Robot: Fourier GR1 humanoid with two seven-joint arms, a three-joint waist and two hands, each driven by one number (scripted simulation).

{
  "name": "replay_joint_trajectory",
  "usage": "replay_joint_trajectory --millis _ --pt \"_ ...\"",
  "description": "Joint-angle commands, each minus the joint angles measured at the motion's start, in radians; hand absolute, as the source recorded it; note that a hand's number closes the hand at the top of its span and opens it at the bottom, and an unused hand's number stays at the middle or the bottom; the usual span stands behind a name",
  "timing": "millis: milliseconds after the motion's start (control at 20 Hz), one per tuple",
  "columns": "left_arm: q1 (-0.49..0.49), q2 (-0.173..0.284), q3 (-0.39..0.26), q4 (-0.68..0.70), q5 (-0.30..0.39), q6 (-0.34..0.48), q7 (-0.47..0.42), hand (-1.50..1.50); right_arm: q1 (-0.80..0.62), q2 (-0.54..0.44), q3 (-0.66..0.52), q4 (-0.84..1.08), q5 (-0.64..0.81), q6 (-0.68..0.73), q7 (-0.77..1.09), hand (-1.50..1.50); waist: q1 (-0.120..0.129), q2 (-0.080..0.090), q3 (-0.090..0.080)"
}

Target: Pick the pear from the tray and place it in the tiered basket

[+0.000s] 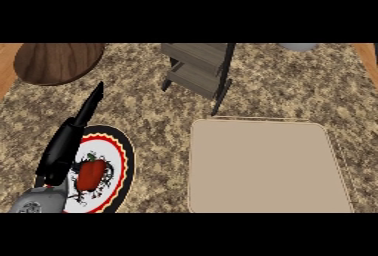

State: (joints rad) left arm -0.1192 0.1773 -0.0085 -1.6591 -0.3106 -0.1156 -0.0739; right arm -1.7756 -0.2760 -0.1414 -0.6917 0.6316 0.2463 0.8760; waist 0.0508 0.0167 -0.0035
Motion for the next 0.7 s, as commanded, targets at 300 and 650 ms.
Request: replay_joint_trajectory --millis 300,650 --pt "-0.029 -0.007 -0.003 0.010 0.003 -0.007 0.006 0.00 0.065 0.117 -0.111 0.201 -0.034 -0.350 -0.229 -1.50 0.026 0.016 0.001" --pt "-0.029 -0.007 -0.008 0.020 -0.006 -0.008 -0.001 0.00 0.021 0.122 -0.196 0.222 -0.070 -0.577 -0.355 -1.50 0.027 0.015 0.000"
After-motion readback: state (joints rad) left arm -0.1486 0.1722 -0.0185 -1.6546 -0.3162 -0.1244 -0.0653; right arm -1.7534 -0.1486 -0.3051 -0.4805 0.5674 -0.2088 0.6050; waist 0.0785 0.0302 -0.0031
